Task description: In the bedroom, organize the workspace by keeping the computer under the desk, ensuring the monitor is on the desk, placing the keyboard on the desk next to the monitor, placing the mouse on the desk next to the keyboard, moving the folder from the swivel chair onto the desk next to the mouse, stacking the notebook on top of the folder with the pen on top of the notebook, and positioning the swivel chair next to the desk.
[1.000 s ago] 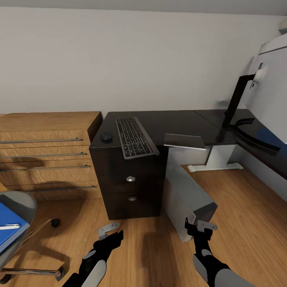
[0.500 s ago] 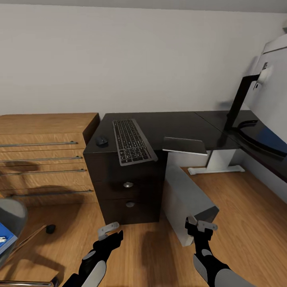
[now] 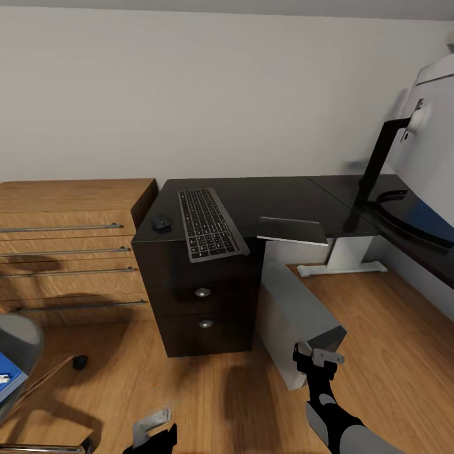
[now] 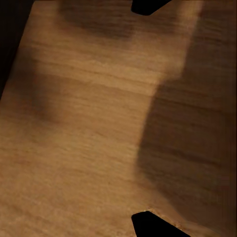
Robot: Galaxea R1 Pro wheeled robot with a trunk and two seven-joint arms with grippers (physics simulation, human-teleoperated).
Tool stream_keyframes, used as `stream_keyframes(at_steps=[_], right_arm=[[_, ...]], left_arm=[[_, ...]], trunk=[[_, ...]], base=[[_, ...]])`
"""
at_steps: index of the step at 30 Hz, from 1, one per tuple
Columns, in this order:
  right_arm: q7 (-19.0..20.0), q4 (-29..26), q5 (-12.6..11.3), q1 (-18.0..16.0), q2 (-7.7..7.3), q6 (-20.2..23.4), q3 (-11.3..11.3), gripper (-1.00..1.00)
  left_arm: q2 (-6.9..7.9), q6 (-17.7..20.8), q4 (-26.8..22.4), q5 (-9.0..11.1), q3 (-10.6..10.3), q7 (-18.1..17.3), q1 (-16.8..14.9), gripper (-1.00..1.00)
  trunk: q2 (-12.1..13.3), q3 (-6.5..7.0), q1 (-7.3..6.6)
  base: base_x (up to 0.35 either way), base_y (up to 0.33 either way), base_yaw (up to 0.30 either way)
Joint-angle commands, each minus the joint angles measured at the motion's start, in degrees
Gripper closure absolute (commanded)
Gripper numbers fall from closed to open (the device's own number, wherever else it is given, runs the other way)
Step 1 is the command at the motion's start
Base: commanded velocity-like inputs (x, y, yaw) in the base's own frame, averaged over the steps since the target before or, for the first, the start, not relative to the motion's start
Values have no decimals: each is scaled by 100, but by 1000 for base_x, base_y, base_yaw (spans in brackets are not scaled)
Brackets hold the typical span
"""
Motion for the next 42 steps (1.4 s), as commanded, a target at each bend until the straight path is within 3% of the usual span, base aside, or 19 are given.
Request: stream_keyframes(at_steps=[1,3,8,11,13,15,19,26,42], right_arm=[[8,1,31,-6,3,-17,6,-100],[8,1,30,-6,3,-17,6,-100],[8,8,34,-6,5,-23,6,-100],[8,9,35,-6,5,-25,6,-100],[8,9,36,-6,7,-25,6,-100],[8,9,36,-6,10,-27,6,-100],[8,9,36,-6,12,-33,6,-100],[8,16,36,-6,17,-34,6,-100],[8,9,36,-6,11,-34,3,-100]], left_arm=[[43,-56,-4,25,-11,32,49,-100],[152,-343,31,30,-20,23,174,-100],[227,-542,58,-2,-129,32,232,-100],[237,-735,61,-20,-322,40,236,-100],[254,-1174,71,-24,-506,44,238,-100],[269,-1296,101,-23,-549,41,239,-100],[311,-1358,156,-18,-568,38,239,-100],[505,-1379,174,-15,-574,45,239,-100],[517,-1380,175,-5,-574,45,239,-100]], trunk=[[-2,-3,-1],[-2,-3,-1],[-2,-3,-1],[-2,-3,-1],[-2,-3,-1],[-2,-3,-1],[-2,-3,-1],[-2,-3,-1],[-2,-3,-1]], base=[[0,0,0],[0,0,0],[0,0,0],[0,0,0],[0,0,0],[60,0,0],[223,0,0],[230,0,0],[128,0,0]])
